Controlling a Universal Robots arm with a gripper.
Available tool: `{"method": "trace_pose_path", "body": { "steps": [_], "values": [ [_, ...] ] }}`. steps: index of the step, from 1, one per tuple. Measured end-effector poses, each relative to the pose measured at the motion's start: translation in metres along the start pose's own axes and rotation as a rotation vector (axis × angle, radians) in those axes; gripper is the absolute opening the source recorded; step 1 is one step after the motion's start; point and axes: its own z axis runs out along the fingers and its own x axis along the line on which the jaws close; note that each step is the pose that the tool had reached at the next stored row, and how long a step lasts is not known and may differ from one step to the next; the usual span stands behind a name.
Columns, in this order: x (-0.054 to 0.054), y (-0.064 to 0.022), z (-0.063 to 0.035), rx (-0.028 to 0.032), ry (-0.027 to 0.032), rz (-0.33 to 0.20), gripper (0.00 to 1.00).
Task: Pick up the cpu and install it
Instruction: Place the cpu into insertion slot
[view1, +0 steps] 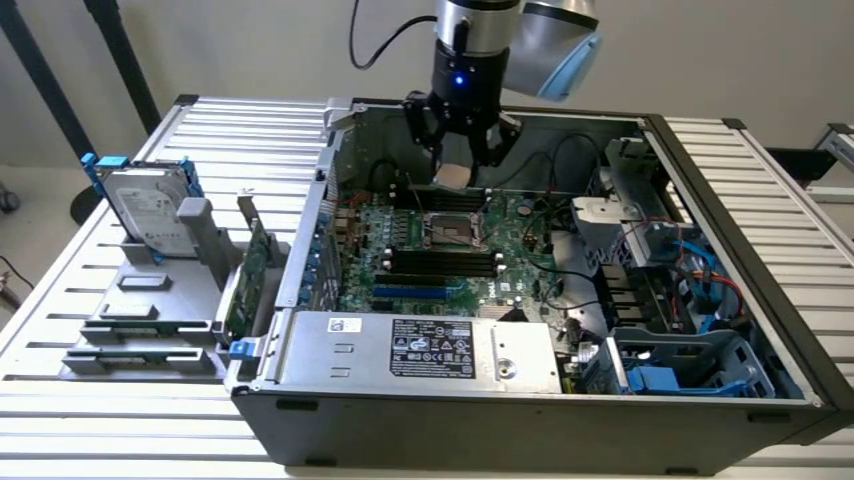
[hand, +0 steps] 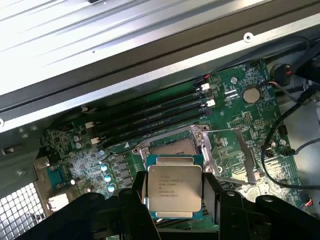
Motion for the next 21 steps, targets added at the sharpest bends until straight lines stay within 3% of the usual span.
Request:
{"method": "trace_pose_path", "body": {
  "steps": [21],
  "values": [
    [-0.0002, -0.0003, 0.0069, -0.0085, -0.0141, 0.382, 0.55]
  ]
}}
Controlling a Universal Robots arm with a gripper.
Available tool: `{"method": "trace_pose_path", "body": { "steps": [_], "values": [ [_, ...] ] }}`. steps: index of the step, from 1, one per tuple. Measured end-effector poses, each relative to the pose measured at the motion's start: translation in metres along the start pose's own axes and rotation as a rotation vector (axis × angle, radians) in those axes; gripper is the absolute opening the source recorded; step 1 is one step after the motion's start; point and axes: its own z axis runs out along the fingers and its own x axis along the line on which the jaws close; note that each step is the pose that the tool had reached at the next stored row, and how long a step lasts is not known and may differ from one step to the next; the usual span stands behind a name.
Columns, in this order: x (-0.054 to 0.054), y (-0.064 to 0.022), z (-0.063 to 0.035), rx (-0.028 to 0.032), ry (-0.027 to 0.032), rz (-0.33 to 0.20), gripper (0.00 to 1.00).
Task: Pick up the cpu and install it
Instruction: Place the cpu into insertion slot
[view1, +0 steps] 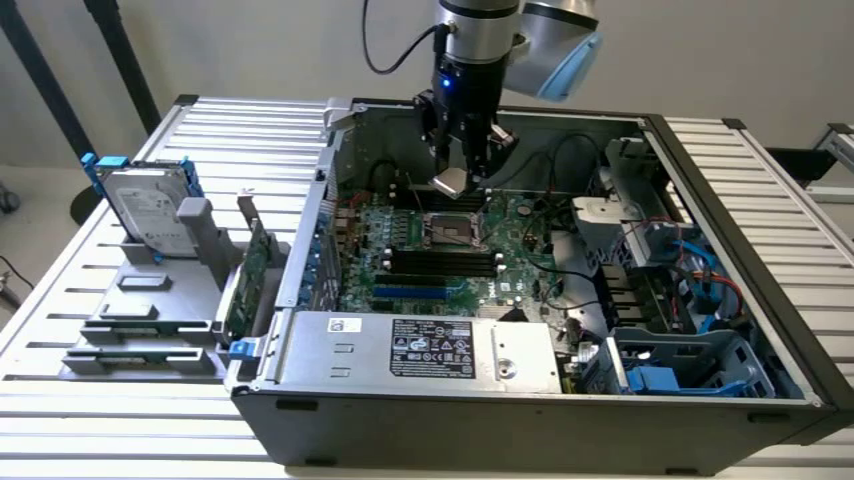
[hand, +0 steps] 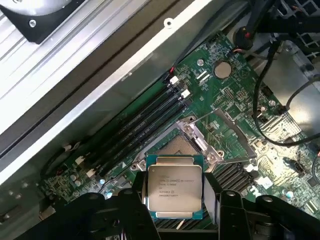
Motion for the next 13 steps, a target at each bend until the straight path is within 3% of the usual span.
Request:
{"method": "trace_pose_path", "body": {
  "steps": [13],
  "values": [
    [-0.0001, -0.0002, 0.0044, -0.0052, -0.0087, 0.236, 0.55]
  ]
}}
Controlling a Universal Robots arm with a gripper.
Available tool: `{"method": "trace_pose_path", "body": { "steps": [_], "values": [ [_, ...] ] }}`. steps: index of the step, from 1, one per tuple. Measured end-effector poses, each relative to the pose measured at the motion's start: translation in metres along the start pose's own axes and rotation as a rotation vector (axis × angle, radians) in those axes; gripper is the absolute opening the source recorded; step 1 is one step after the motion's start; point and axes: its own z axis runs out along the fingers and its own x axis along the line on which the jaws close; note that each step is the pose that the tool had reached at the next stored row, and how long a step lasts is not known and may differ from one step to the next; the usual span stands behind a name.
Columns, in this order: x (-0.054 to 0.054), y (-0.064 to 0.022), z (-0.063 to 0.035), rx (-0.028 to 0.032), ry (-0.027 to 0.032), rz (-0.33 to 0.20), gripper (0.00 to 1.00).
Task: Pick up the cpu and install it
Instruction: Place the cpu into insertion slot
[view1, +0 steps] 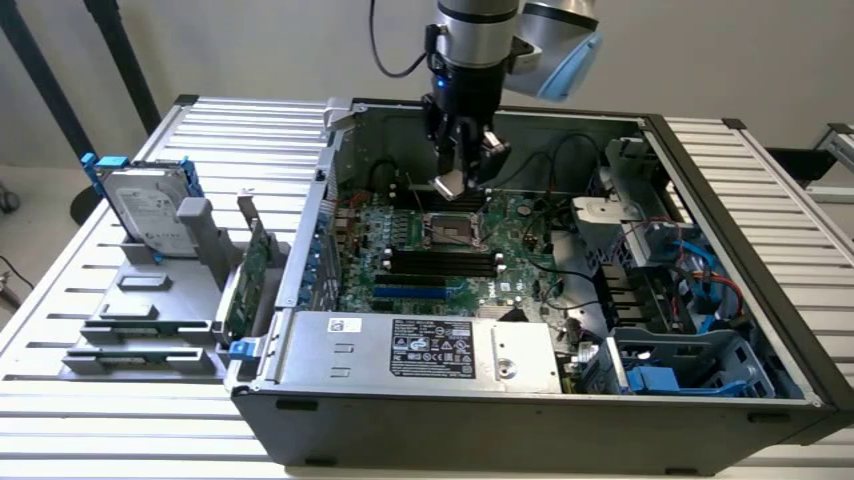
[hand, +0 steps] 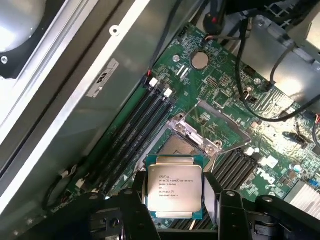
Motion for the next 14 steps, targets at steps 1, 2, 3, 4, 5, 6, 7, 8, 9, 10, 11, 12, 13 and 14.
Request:
{"method": "trace_pose_path", "body": {
  "steps": [1, 2, 3, 4, 5, 6, 7, 8, 9, 10, 11, 12, 13, 14],
  "values": [
    [0.0, 0.0, 0.0003, -0.0004, -0.0007, 0.018, 0.55],
    [0.0, 0.0, 0.0007, -0.0008, -0.0014, 0.036, 0.55],
    [0.0, 0.0, 0.001, -0.0012, -0.002, 0.054, 0.55],
    [0.0, 0.0, 0.0014, -0.0016, -0.0027, 0.072, 0.55],
    [0.0, -0.0001, 0.0017, -0.002, -0.0033, 0.09, 0.55],
    [-0.0001, -0.0001, 0.0021, -0.0024, -0.004, 0.108, 0.55],
    [-0.0001, -0.0001, 0.0024, -0.0028, -0.0047, 0.126, 0.55],
    [-0.0001, -0.0001, 0.0028, -0.0033, -0.0053, 0.144, 0.55],
    [-0.0001, -0.0001, 0.0031, -0.0037, -0.0059, 0.162, 0.55],
    [-0.0001, -0.0001, 0.0035, -0.004, -0.0067, 0.182, 0.55],
    [-0.0001, -0.0002, 0.0038, -0.0044, -0.0074, 0.2, 0.55],
    [-0.0001, -0.0001, 0.0042, -0.0049, -0.008, 0.218, 0.55],
    [-0.0001, -0.0002, 0.0045, -0.0053, -0.0087, 0.235, 0.55],
    [-0.0001, -0.0002, 0.0048, -0.0056, -0.0094, 0.254, 0.55]
  ]
}}
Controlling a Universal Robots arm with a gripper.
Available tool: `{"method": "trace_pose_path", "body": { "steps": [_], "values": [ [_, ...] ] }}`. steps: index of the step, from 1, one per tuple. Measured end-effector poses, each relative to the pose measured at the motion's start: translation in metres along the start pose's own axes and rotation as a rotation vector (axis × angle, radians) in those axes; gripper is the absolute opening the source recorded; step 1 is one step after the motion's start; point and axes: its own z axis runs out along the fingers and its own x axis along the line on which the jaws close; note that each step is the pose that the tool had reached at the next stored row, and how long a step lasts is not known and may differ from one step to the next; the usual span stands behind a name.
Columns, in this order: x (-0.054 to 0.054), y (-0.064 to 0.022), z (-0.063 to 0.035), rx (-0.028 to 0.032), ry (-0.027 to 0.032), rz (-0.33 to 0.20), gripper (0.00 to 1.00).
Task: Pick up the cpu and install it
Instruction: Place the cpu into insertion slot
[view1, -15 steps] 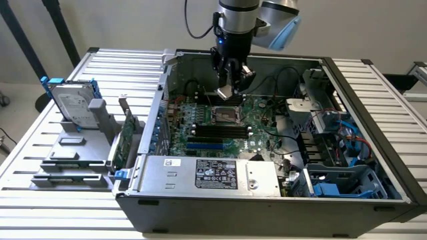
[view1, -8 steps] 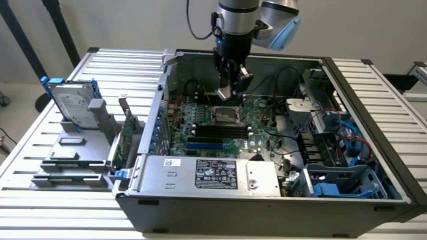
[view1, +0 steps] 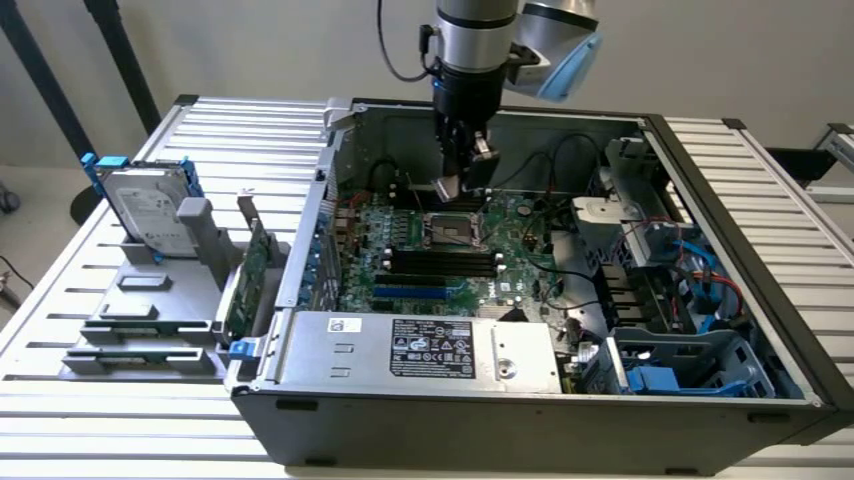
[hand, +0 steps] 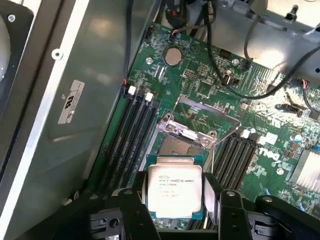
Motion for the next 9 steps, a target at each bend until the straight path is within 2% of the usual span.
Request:
{"method": "trace_pose_path", "body": {
  "steps": [9],
  "values": [
    [0.0, -0.0001, 0.0032, -0.0037, -0.006, 0.163, 0.55]
  ]
}}
